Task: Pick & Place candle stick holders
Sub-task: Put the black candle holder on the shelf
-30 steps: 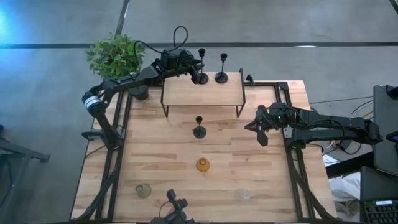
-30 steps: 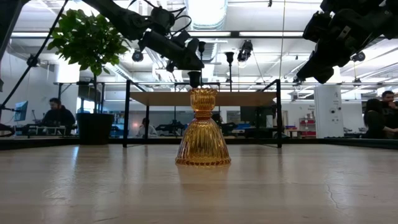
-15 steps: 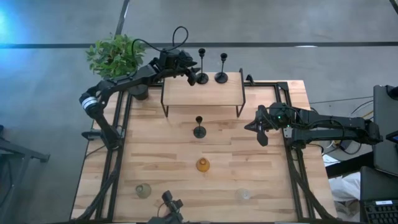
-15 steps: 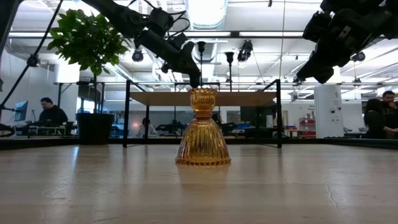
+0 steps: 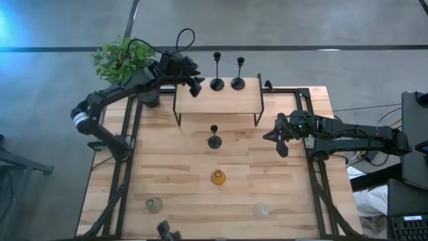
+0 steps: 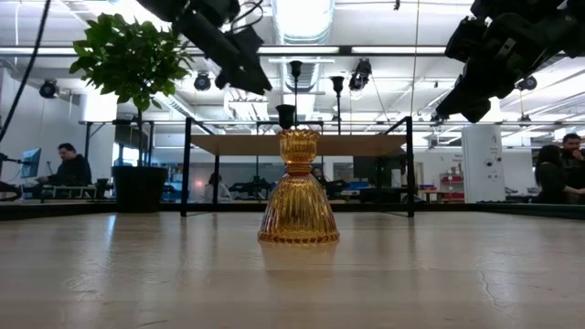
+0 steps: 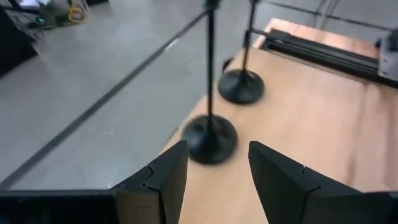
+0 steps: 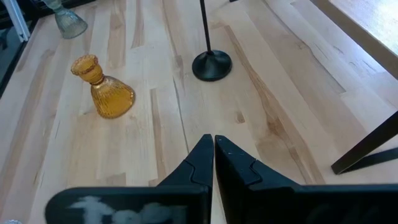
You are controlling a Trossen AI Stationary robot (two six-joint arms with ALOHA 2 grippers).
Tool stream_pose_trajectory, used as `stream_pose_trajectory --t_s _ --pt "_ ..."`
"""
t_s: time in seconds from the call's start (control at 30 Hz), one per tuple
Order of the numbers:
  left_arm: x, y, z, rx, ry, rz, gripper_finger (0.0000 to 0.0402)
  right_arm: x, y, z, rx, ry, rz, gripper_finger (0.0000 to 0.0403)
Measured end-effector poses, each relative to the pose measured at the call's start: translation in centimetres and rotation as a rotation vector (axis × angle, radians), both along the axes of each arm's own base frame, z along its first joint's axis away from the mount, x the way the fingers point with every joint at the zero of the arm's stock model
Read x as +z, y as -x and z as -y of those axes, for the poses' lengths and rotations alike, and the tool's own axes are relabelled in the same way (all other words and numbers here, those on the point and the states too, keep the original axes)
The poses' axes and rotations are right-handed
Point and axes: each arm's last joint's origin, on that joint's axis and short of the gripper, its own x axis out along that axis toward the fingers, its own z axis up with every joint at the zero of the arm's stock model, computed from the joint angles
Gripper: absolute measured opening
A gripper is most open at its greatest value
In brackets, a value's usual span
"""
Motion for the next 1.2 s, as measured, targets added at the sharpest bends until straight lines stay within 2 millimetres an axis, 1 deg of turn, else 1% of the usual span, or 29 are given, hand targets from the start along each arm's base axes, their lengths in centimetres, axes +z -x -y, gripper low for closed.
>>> stream_pose_trajectory --t_s 0.1,0.17,0.37,0.43,0.5,0.67,0.8,0.93,1.07,1.2 --pt "0.8 0.8 1.8 -0.048 0.023 -0.020 0.0177 0.0 0.0 0.0 0.000 0.000 0.000 0.0013" --pt "1.3 1.1 3.3 -0.101 0.029 -0.038 0.0177 0.0 0.0 0.0 0.000 0.000 0.000 0.0013" --pt "2.7 1.9 8.9 -0.302 0.020 -0.051 0.0177 0.0 0.0 0.0 0.000 0.000 -0.001 0.0013" --pt "2.5 2.4 10.8 -0.366 0.017 -0.048 0.0177 0.0 0.0 0.0 0.000 0.000 0.000 0.0013" --pt "1.9 3.0 12.6 -0.421 0.020 -0.043 0.0177 0.0 0.0 0.0 0.000 0.000 0.000 0.0013" --pt "-1.1 4.7 16.0 -0.520 0.038 0.007 0.0177 0.0 0.0 0.0 0.000 0.000 0.000 0.0013" --pt "-4.4 5.8 17.5 -0.561 0.064 0.071 0.0177 0.0 0.0 0.0 0.000 0.000 0.000 0.0013" --pt "-7.9 6.3 18.2 -0.569 0.092 0.142 0.0177 0.0 0.0 0.0 0.000 0.000 0.000 0.0013" --pt "-11.7 6.4 18.4 -0.573 0.091 0.198 0.0177 0.0 0.0 0.0 0.000 0.000 -0.001 0.0013" --pt "-15.2 6.8 18.5 -0.586 0.067 0.202 0.0177 0.0 0.0 0.0 0.000 0.000 0.000 0.0013"
